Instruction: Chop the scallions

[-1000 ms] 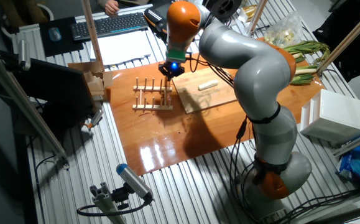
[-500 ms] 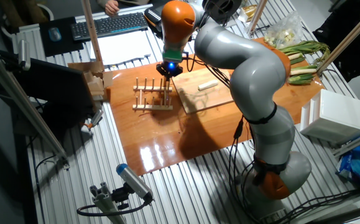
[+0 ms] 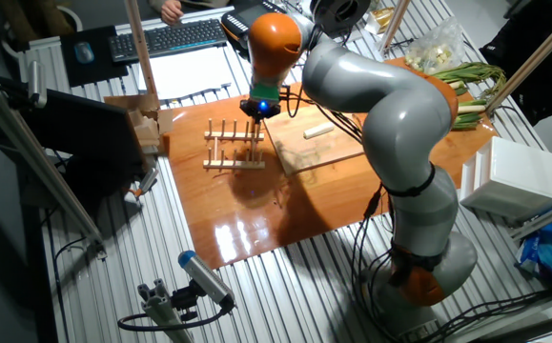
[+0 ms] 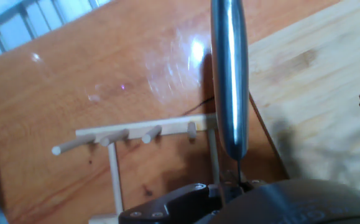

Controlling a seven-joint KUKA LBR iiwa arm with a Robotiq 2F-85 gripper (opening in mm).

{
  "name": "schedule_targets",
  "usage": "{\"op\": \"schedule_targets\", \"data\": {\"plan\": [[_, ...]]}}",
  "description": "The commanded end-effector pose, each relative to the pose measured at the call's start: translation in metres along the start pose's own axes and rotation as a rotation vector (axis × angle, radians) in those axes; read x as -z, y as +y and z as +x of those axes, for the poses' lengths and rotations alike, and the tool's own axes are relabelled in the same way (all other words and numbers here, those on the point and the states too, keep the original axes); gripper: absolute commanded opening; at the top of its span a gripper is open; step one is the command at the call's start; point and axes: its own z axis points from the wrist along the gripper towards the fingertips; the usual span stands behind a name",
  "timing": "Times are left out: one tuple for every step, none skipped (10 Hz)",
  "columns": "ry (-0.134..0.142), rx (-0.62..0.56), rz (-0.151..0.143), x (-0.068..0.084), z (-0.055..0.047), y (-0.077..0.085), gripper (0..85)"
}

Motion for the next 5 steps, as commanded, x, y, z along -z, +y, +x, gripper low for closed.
{"op": "schedule_targets", "data": {"plan": [[0.004, -0.001, 0.012, 0.000, 0.000, 0.000, 0.0], [0.007, 0.000, 0.011, 0.000, 0.000, 0.000, 0.0], [0.013, 0.017, 0.005, 0.003, -0.001, -0.003, 0.0], [0.018, 0.034, -0.006, 0.010, -0.004, -0.011, 0.0], [0.017, 0.058, -0.005, 0.018, -0.010, -0.019, 0.0]]}}
